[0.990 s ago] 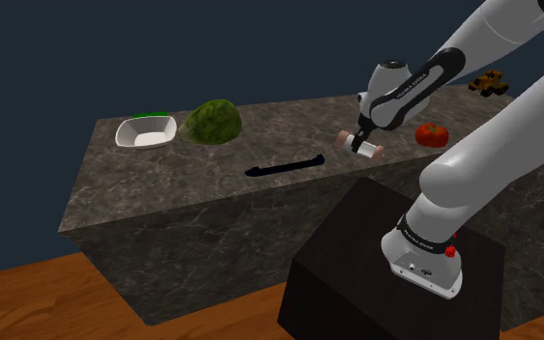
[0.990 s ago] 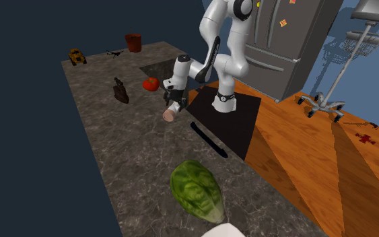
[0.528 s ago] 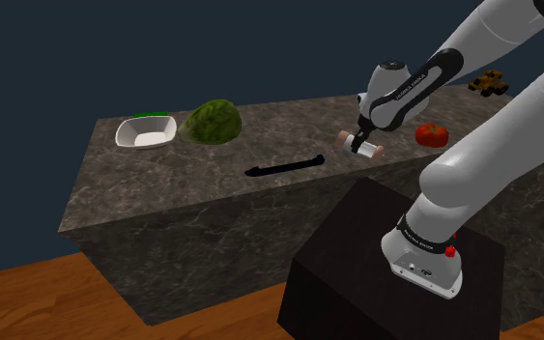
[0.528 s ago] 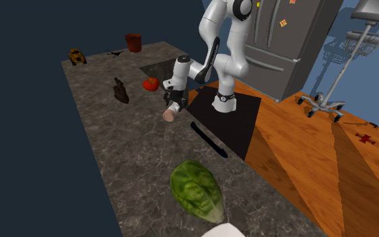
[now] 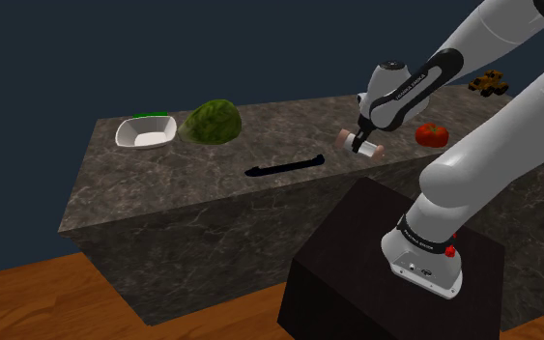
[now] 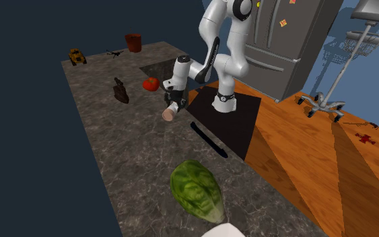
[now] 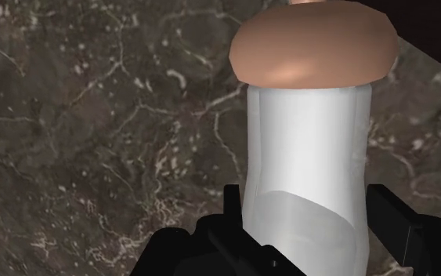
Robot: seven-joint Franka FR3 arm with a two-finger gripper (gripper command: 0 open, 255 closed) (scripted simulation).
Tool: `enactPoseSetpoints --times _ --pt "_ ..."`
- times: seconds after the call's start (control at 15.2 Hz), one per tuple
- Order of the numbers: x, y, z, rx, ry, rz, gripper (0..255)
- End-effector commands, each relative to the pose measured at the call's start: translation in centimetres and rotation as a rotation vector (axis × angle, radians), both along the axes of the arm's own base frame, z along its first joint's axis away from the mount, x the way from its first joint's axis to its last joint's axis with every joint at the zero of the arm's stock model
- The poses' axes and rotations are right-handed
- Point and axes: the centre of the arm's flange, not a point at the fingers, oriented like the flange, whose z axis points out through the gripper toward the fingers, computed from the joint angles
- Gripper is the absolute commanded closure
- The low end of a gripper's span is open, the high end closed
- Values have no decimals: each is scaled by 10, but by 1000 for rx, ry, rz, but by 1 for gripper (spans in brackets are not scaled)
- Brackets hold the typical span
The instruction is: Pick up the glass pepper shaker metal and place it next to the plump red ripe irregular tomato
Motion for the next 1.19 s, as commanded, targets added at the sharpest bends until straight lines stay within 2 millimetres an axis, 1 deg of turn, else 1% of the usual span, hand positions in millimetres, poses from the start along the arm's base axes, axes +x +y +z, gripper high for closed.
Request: enactPoseSetpoints --times 0.0,0.07,1.12 --pt "0 0 0 0 0 0 255" --pt "0 0 0 0 0 0 255" --pt "0 0 84 0 0 0 255"
